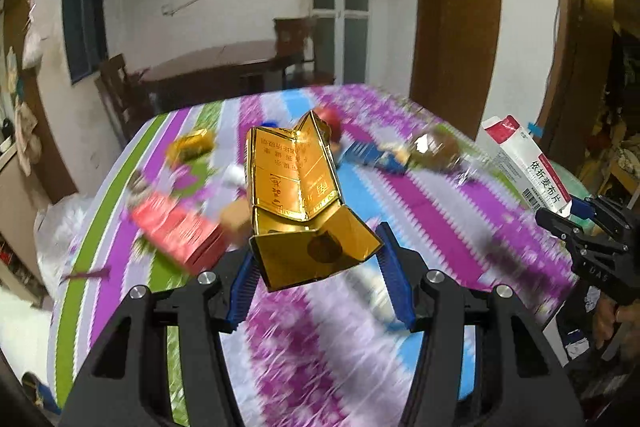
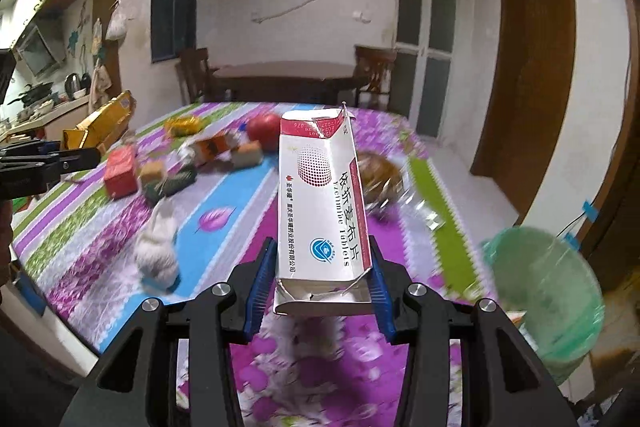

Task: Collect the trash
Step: 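Carry the medicine box and gold box over the green bin and open both tools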

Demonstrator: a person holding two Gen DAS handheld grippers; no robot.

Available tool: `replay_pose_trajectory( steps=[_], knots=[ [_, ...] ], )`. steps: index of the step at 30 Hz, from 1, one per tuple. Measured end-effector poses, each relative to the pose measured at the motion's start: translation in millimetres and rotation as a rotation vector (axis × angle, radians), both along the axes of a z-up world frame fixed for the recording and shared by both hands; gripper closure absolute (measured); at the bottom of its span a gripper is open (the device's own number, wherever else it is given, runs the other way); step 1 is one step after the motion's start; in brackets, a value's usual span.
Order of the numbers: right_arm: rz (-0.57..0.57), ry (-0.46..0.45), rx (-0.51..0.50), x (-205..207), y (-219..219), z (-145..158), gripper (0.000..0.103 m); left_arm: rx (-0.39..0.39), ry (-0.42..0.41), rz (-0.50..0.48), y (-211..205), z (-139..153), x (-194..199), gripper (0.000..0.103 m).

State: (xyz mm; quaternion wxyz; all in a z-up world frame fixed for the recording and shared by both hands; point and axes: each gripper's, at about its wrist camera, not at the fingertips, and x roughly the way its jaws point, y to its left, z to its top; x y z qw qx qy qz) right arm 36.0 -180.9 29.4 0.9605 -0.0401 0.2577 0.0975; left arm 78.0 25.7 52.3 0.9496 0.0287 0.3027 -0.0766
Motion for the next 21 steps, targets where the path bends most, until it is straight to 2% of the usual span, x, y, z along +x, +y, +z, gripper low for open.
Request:
replay_pose_trajectory(
  steps=[5,11,16,21],
  knots=[
    [-0.059,-0.045,-0.025,1.9,-19.4,22.2,0.058,-0.018,-0.017,-0.076,-34.7,11.8,25.3,0.05],
    [-0.159,-0.078,-0.046,-3.9,-64.5,48.2,0.058,-0.014,-0.029,-0.192,-91.1,20.0,48.4,0.05],
    [-0.247,-0.062,-0.055,-5.7,-108.0,61.8,0.058,-0.007,-0.006,-0.329,-153.6,17.0,63.6,0.05],
    [-0.325,-0.023,-0.063,-7.2,-153.0,68.8,0.058,0.035,-0.021,-0.442,-214.3,13.3,74.1,0.05]
  ],
)
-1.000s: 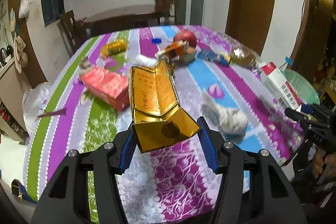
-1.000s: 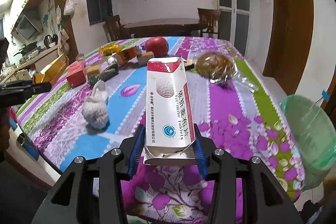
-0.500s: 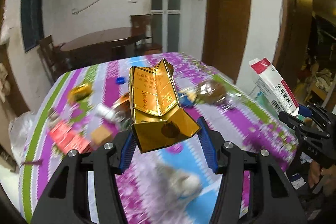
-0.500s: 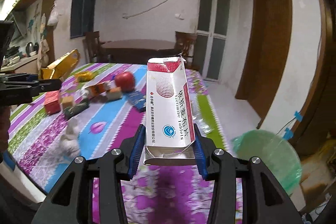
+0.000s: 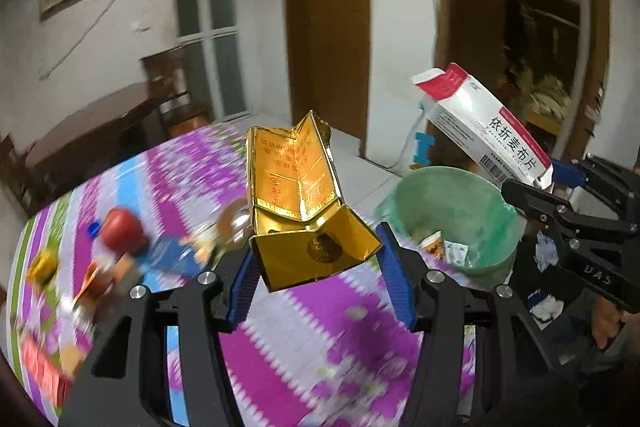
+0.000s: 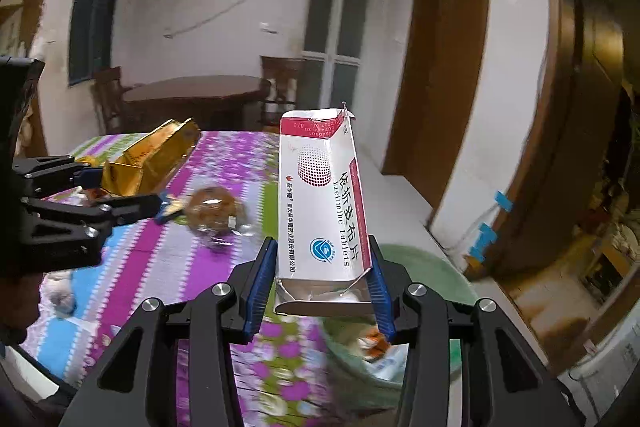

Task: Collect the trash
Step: 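Carry the medicine box and gold box over the green bin and open both tools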

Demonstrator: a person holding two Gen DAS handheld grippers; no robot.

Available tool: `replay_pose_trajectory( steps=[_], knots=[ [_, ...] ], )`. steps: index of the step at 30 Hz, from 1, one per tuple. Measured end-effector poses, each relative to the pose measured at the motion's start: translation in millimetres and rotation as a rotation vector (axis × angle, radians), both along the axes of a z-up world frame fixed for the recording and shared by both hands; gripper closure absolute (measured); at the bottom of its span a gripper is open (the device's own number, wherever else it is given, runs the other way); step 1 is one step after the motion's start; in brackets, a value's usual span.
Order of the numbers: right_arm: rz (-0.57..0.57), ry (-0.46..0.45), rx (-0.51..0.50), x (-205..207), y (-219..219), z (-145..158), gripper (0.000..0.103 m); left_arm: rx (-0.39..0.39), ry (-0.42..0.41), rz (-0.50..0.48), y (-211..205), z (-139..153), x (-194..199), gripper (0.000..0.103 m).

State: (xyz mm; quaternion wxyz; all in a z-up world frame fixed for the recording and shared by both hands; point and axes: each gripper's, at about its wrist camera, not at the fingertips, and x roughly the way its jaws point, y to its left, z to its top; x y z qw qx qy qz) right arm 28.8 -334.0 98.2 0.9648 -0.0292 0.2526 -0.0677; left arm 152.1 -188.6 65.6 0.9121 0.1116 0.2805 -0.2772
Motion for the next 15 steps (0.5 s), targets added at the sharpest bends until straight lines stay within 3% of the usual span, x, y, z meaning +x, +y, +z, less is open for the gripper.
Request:
replay_pose_trajectory(
  steps=[9,15],
  knots=[
    [-0.09,0.113,0.083,3.4,-81.3,-9.9,0.058,0.027,0.061,-0.163,-80.2,-19.7,33.3,0.05],
    [-0.164,0.187,0.15,7.0,-129.3,-32.2,0.058,0.071,0.073,-0.206,-117.0,-35.1,43.5,0.05]
  ],
)
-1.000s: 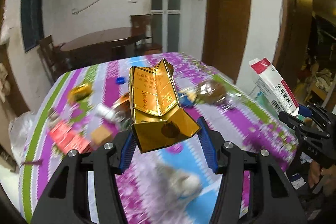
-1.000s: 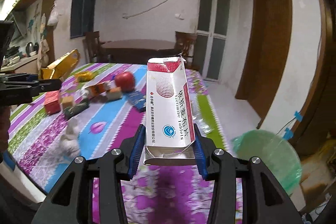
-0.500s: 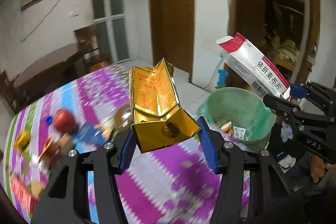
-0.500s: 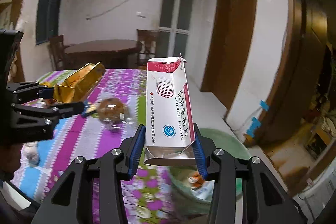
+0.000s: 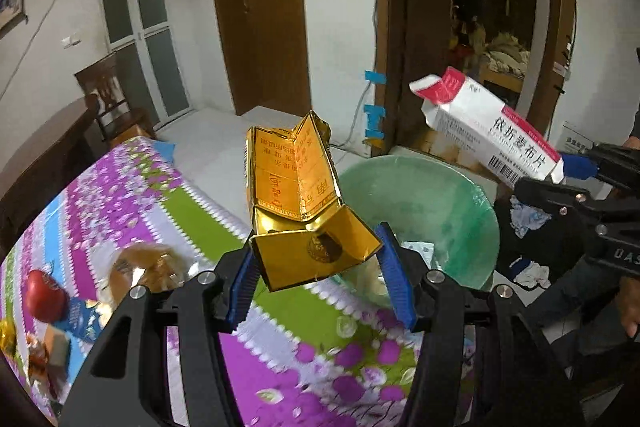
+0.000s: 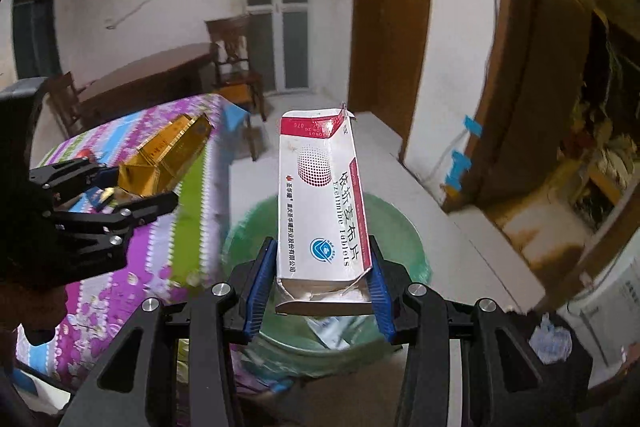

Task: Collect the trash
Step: 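Carry the medicine box and gold box over the green bin and open both tools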

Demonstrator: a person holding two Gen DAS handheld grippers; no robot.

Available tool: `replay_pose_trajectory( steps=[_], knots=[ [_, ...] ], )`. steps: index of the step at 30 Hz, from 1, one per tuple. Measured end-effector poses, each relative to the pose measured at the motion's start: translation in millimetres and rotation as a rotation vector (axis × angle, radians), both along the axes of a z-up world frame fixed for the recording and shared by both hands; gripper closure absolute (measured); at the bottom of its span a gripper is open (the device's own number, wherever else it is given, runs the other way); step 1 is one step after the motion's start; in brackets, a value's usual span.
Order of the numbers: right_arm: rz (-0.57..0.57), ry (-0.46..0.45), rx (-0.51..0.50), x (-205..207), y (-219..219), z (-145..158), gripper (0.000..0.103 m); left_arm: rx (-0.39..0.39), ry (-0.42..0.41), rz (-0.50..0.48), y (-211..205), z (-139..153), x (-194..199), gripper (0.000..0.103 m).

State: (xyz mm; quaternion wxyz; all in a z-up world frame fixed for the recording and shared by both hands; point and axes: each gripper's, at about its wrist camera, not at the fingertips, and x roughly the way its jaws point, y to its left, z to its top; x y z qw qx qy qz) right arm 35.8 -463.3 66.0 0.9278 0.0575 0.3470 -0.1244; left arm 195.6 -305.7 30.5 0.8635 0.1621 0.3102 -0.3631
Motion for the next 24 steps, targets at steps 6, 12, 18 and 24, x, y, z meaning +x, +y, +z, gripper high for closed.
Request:
replay_pose_trajectory(
  steps=[6,12,18,24],
  knots=[
    [-0.047,0.04,0.027,-1.0,-15.5,-27.2,0.058,0.032,0.014,-0.035,-25.0,-12.4,-4.2,0.05],
    [-0.079,0.06,0.021,-1.1,-25.6,-40.8,0.058,0.058,0.014,-0.053,-39.5,-21.4,-6.5,0.05],
    [-0.103,0.068,0.013,4.4,-24.0,-46.0,0.058,0.068,0.015,-0.069,-43.6,-26.1,-9.2,0.05],
    [-0.102,0.079,0.021,12.8,-22.6,-51.4,0.058,0.081,0.028,-0.068,-45.9,-33.1,-6.3,0.049]
  ],
)
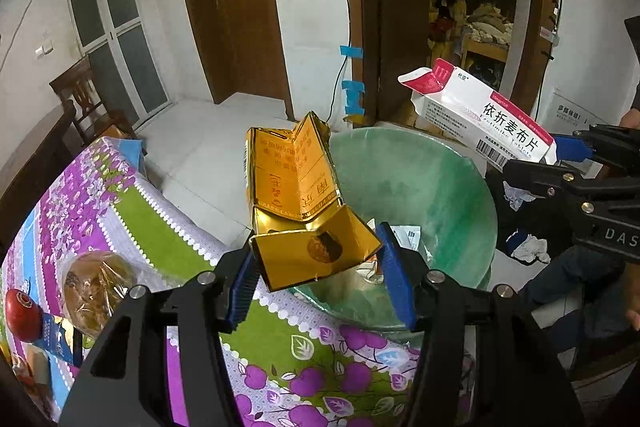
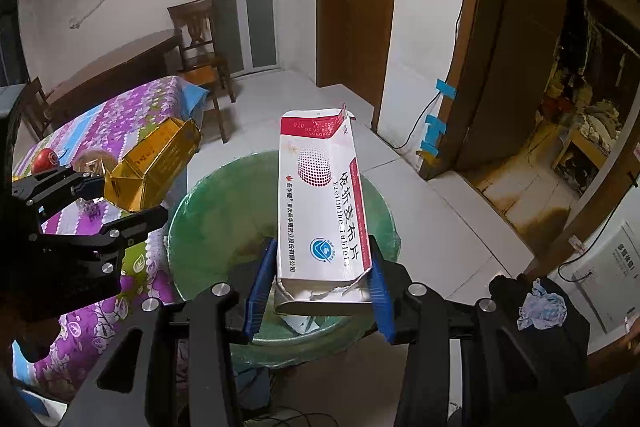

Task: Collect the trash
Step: 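Carry the medicine box and gold box over the green bin and open both tools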

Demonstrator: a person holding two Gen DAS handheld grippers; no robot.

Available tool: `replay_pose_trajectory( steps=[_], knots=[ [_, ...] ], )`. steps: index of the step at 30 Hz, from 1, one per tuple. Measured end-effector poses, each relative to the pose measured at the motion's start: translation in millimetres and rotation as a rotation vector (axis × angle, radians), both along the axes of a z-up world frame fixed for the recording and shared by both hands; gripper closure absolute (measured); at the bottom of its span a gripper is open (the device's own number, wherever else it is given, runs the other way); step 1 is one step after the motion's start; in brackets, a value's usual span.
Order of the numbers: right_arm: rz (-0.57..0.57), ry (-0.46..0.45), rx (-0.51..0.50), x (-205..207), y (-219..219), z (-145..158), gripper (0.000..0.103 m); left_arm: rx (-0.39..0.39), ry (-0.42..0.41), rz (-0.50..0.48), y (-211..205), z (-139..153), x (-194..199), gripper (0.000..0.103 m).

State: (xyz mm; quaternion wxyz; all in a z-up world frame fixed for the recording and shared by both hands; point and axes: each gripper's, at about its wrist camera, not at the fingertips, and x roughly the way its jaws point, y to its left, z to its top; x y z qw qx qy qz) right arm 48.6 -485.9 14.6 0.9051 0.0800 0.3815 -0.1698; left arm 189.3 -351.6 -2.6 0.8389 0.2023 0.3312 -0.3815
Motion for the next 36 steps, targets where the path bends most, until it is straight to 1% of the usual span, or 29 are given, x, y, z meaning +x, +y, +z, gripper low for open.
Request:
replay_pose_trajectory(
  steps=[6,13,21,29,31,32,33,34,35,36],
  knots=[
    [0.011,0.003,0.012,8.0,-1.1,-1.6,0.058,0.009,0.041,0.006,2.3,-5.1,11.5,0.049],
    [0.023,0.014,0.027,15.7,-3.7,-7.6,0.058,0.027,0.052,0.002,-1.1,-12.9,15.6,0.049],
    [0.008,0.037,0.037,21.0,-11.5,-16.7,0.058,0.051,0.058,-0.019,-10.0,-20.7,13.1,0.049],
    [-0.01,0.05,0.068,26.7,-23.8,-22.1,0.058,0.055,0.066,-0.014,-17.6,-24.8,19.6,0.049],
    [-0.014,0.05,0.063,30.5,-24.4,-22.3,0.058,0.063,0.059,-0.003,-20.6,-26.1,20.9,0.047],
    [-0.016,0.049,0.06,32.9,-25.4,-22.3,0.056,0.066,0.057,0.009,-21.6,-26.7,22.0,0.045],
    [-0.017,0.046,0.057,34.0,-26.5,-22.5,0.053,0.069,0.057,0.022,-22.9,-27.4,23.0,0.04],
    [-0.018,0.037,0.058,35.6,-27.2,-22.0,0.05,0.07,0.061,0.033,-23.4,-27.4,24.3,0.037],
    [-0.025,0.031,0.062,36.6,-28.8,-21.9,0.04,0.064,0.063,0.037,-22.9,-26.7,24.8,0.033],
    [-0.034,0.026,0.071,38.0,-30.8,-21.4,0.035,0.06,0.065,0.039,-20.6,-26.9,25.0,0.033]
  ],
)
